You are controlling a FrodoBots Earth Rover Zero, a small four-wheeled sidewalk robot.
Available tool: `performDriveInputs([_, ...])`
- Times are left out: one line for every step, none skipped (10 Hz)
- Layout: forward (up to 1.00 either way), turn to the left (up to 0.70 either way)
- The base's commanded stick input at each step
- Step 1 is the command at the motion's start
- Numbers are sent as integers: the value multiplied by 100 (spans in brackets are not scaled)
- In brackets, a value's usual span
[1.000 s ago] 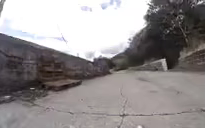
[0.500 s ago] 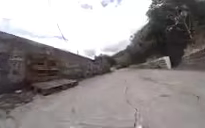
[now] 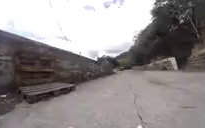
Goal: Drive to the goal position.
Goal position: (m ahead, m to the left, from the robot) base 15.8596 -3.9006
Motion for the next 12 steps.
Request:
performDriveInputs([100, -40])
performDriveInputs([100, -38])
performDriveInputs([100, -24])
performDriveInputs([100, -9])
performDriveInputs([100, -6])
performDriveInputs([100, -22])
performDriveInputs([100, -38])
performDriveInputs([100, -40])
performDriveInputs([100, -40])
performDriveInputs([100, 0])
performDriveInputs([100, 0])
performDriveInputs([100, 0])
